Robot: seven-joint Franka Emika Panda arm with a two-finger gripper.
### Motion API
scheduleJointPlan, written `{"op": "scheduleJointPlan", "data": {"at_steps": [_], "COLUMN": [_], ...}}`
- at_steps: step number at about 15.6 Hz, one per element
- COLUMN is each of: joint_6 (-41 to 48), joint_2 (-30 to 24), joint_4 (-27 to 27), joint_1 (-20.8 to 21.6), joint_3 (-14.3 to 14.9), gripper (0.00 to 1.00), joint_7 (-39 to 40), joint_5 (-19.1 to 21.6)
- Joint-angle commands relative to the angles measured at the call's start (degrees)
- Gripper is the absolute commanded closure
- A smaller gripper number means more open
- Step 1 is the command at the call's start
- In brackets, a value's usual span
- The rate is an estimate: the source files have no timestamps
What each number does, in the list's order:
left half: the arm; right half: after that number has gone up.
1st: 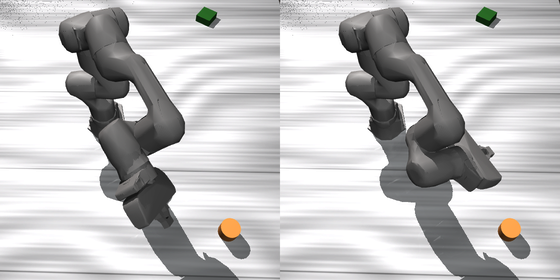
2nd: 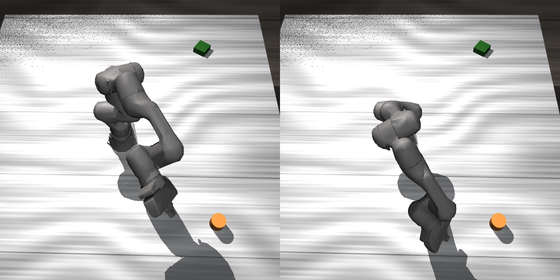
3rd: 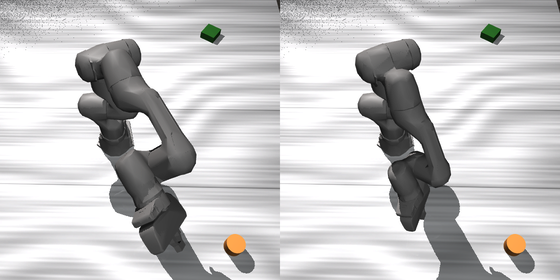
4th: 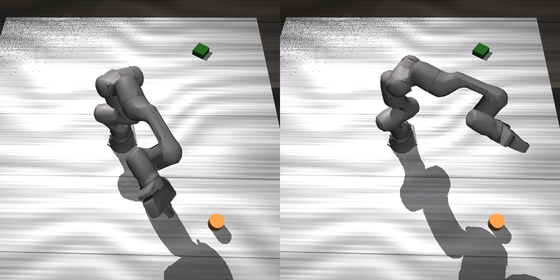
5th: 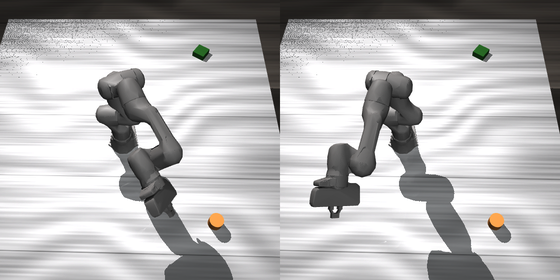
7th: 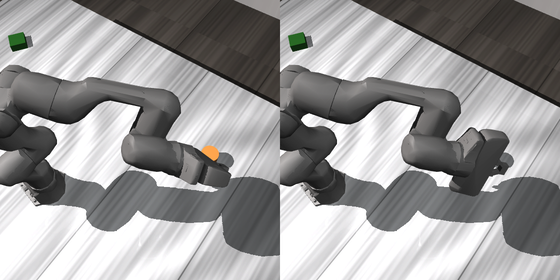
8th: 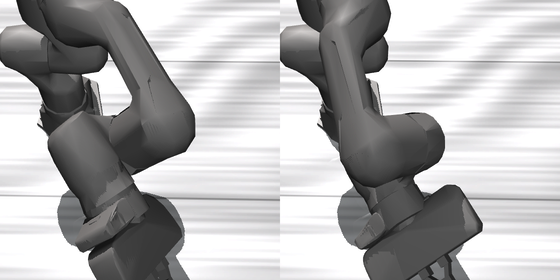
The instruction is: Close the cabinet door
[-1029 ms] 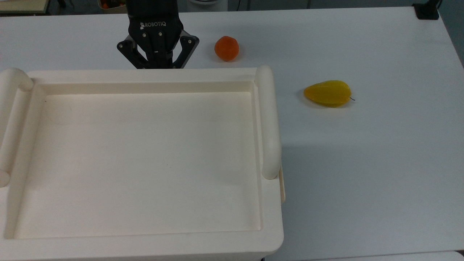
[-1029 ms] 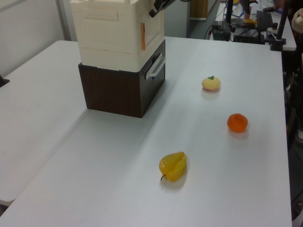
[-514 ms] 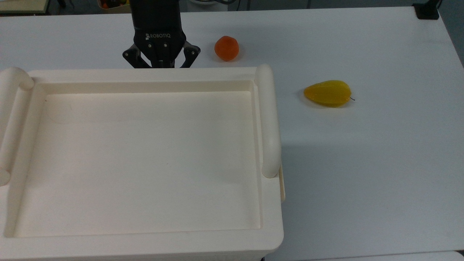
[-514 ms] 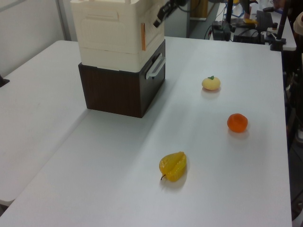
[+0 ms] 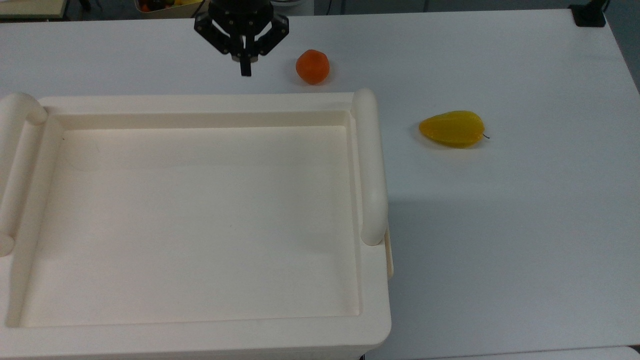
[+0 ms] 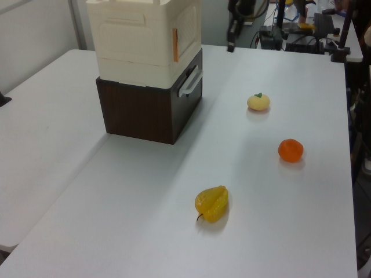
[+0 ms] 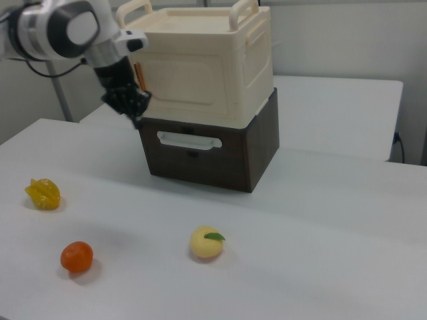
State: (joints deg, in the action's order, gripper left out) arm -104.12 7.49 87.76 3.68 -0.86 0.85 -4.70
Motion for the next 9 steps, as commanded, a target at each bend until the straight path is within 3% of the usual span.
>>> {"op": "scheduleJointPlan", "data": {"at_steps": [1,4,7,9], "joint_6": [7.08,8.67,9.02,10.34], "joint_2": [-5.81,-8.98,-9.51,-10.12], "joint_4": [5.39,9.44,9.45,9.36], "joint_1": [2.55,5.01,5.28,4.67], "joint_3": [1.56,4.28,5.16,5.25], "gripper": [1.0,1.0,0.98,0.88], "joint_7": [1.09,0.91,0.12,0.12], "joint_5": [-1.27,-1.19,-0.84,-0.75]}}
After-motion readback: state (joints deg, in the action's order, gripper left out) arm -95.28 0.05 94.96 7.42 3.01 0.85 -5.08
